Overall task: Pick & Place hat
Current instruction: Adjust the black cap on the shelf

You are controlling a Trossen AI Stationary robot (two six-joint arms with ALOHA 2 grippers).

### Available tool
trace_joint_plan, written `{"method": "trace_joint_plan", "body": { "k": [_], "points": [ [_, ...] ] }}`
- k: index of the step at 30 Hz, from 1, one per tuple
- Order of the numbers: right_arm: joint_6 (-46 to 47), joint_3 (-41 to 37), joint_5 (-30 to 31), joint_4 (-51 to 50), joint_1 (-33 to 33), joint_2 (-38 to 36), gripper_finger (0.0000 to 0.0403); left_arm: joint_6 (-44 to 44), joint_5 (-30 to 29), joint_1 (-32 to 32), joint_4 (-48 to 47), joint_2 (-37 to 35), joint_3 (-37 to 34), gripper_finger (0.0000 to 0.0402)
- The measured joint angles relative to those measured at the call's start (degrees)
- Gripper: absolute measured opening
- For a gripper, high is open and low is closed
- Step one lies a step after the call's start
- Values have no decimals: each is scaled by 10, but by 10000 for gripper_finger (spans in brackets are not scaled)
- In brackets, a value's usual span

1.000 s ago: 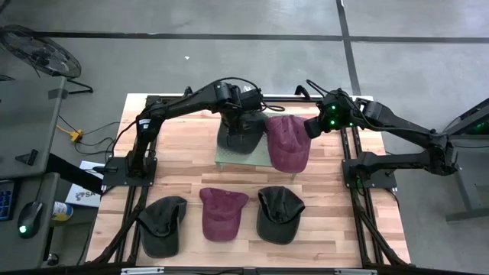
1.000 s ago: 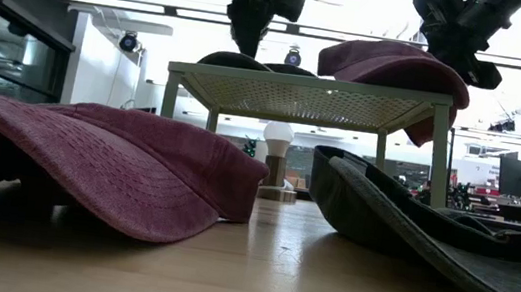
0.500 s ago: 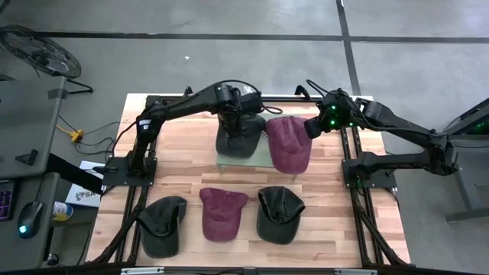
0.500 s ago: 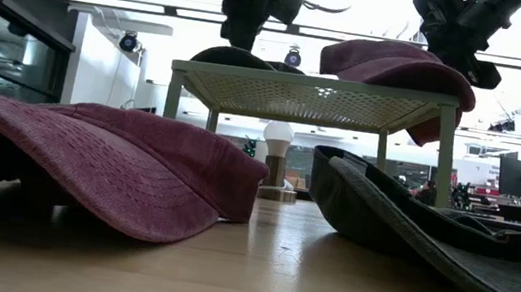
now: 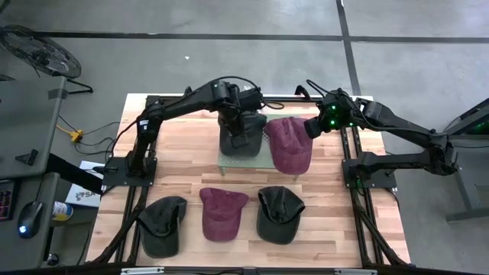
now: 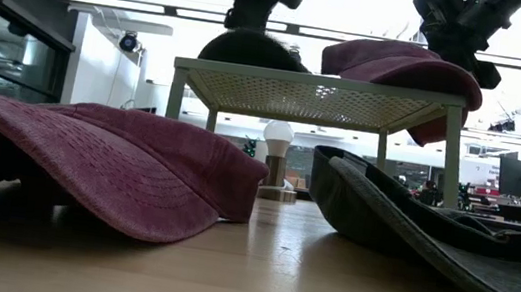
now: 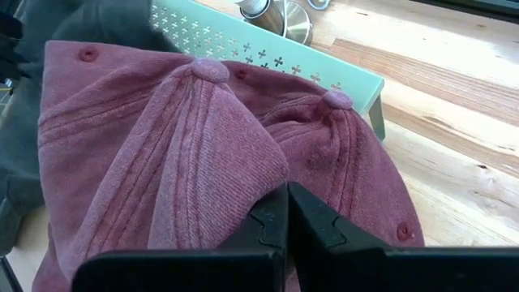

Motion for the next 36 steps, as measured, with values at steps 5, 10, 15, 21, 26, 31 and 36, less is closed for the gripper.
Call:
{"method": "trace_joint_plan", "body": {
  "k": [5, 10, 15, 21, 26, 31, 36],
  "points": [
    [1, 0, 0, 0, 0, 0, 0, -37, 15, 0, -17, 0, 9, 1],
    [1, 0, 0, 0, 0, 0, 0, -32, 22, -12, -17, 0, 9, 1],
    [0, 0, 0, 0, 0, 0, 0, -19, 7, -28, -6, 3, 9, 1],
    [-2, 0, 0, 0, 0, 0, 0, 12, -38, -37, 9, 3, 9, 1],
    [-2, 0, 0, 1, 0, 0, 0, 32, -40, -37, 8, 3, 9, 1],
    [-3, 0, 0, 2, 0, 0, 0, 42, -29, -37, 8, 3, 9, 1],
    [-3, 0, 0, 2, 0, 0, 0, 43, -26, -37, 4, 3, 2, 3]
  ]
}}
